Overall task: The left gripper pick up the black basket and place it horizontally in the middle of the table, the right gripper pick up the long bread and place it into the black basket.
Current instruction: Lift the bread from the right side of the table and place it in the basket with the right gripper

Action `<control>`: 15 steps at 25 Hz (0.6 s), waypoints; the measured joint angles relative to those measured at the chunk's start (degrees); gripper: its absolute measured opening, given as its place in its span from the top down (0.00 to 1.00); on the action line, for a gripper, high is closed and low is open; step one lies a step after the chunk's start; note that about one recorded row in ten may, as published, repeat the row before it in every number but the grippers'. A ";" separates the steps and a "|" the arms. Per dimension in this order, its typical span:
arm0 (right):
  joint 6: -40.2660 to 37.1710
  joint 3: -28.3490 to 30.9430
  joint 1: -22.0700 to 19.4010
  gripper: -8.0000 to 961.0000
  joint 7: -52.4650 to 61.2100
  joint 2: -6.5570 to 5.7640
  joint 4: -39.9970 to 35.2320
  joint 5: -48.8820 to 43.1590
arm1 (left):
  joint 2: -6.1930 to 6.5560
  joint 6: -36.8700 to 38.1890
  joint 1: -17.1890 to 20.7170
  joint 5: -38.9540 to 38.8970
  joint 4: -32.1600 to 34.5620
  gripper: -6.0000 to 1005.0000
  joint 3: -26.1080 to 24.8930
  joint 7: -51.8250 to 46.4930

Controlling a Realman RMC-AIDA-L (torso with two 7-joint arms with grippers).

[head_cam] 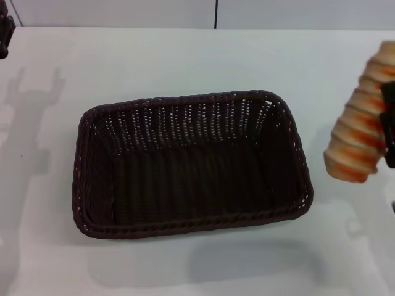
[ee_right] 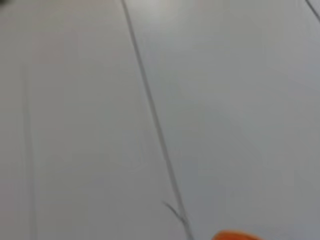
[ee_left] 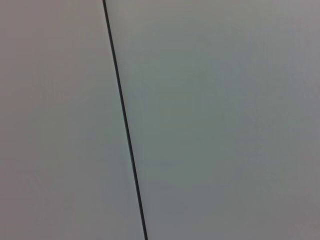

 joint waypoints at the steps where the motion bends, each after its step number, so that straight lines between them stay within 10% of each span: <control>1: -0.73 -1.08 1.94 0.50 0.01 0.00 0.33 -0.03 | -0.04 0.06 -0.05 -0.02 -0.03 0.21 -0.01 -0.02; 15: 18.94 -3.80 15.86 0.59 0.10 -0.02 2.86 -0.08 | -0.13 0.35 0.59 -0.33 0.00 0.21 0.00 -1.44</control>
